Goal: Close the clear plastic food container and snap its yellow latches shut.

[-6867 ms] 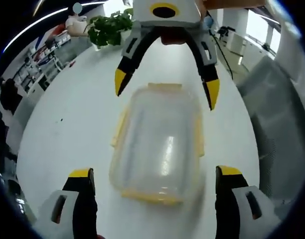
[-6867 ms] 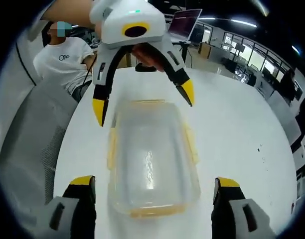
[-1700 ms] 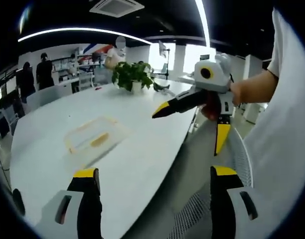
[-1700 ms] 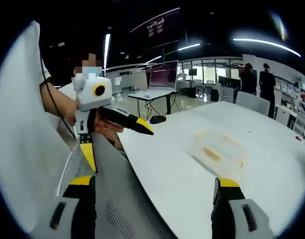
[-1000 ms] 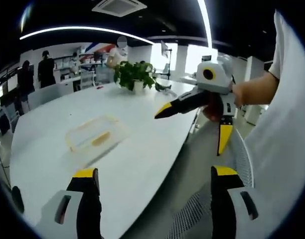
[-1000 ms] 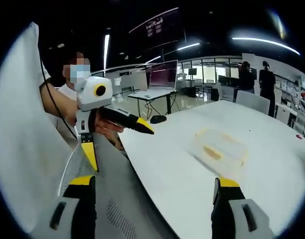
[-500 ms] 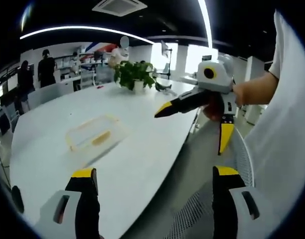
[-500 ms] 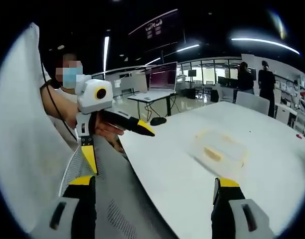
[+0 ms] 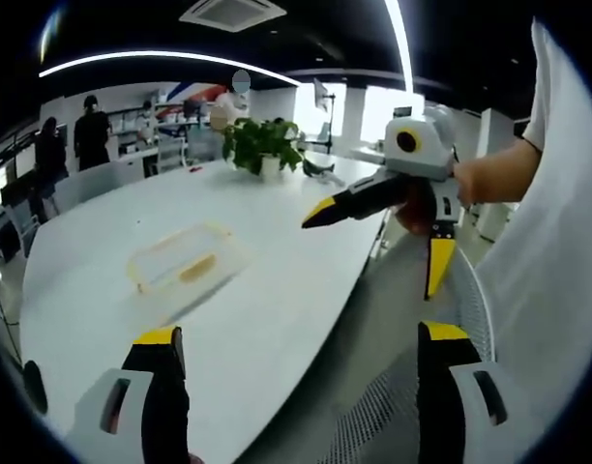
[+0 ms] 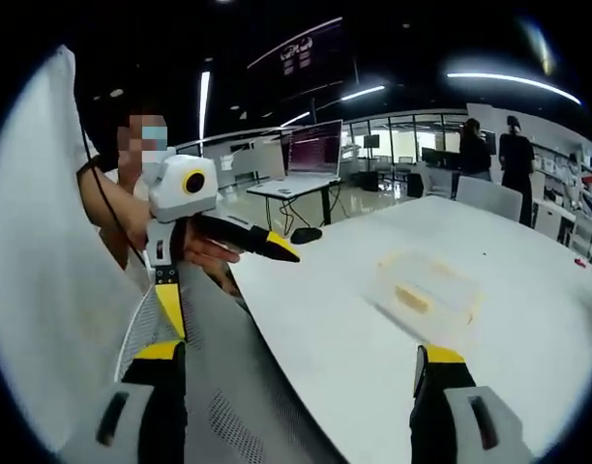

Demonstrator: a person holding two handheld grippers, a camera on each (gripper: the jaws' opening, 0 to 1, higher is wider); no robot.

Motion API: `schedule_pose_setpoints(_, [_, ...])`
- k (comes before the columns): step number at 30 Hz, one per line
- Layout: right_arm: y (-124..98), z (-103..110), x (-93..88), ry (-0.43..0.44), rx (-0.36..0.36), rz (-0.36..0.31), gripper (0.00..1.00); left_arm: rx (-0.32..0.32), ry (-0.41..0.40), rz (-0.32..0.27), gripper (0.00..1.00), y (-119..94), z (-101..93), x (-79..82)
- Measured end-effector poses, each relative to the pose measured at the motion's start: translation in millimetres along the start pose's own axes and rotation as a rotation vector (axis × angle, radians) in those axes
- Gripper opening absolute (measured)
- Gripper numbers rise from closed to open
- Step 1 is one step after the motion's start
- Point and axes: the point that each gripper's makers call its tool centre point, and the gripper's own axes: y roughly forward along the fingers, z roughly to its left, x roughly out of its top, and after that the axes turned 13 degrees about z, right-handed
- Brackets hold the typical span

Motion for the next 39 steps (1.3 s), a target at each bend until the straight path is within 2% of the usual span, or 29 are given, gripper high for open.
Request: schedule_pose_setpoints(39, [1.4, -0.5, -1.4, 0.0, -0.007, 0.009, 0.99, 0.012, 0.003, 0.0, 0.99, 0.2, 1.7, -0.7])
